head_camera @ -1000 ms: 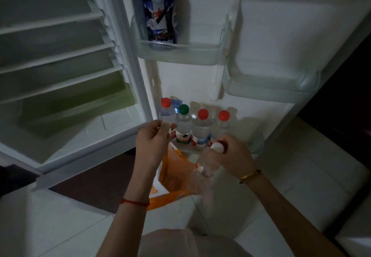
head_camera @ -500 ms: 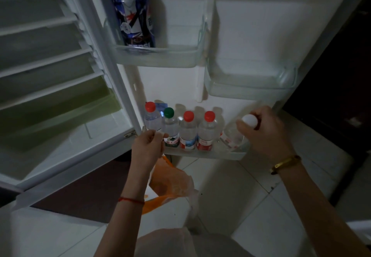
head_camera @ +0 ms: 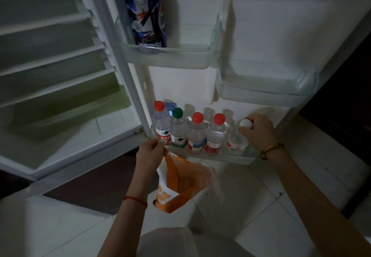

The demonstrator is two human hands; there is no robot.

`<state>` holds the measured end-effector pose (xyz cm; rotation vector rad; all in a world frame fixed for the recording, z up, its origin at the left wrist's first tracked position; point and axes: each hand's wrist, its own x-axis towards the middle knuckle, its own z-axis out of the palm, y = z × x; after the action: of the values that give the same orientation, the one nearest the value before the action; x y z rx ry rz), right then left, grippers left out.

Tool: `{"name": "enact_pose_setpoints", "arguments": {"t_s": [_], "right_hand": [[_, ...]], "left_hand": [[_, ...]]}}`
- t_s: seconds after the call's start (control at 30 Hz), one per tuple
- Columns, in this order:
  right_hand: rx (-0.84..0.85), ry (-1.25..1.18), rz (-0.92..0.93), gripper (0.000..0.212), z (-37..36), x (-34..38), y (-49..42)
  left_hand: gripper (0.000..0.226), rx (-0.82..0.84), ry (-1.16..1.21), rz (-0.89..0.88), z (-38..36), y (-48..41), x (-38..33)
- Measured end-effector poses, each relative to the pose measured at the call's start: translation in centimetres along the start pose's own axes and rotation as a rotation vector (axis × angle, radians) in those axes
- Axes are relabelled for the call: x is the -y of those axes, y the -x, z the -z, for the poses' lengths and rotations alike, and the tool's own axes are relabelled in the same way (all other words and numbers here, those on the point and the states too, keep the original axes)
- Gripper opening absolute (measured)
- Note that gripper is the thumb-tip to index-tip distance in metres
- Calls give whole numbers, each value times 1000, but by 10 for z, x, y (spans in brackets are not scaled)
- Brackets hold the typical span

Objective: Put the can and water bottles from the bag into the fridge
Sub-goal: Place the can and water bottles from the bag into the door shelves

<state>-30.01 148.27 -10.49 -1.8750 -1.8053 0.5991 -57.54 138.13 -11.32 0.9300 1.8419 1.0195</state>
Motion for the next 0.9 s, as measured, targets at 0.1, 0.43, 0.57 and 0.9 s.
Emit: {"name": "enact_pose_setpoints", "arguments": {"t_s": [0.1, 0.43, 0.57, 0.9], "right_hand": [[29, 21, 13, 16, -6, -4, -7], [112, 117, 188, 25, 10, 3, -11], [169, 106, 261, 22, 16, 9, -2], [157, 165, 332, 33, 17, 8, 3]], "left_hand": [[28, -1, 14, 46, 4, 2, 5], [28, -56, 25, 72, 4, 1, 19], [27, -76, 0, 78, 2, 4, 14], [31, -150, 104, 117, 9, 6, 39]]}}
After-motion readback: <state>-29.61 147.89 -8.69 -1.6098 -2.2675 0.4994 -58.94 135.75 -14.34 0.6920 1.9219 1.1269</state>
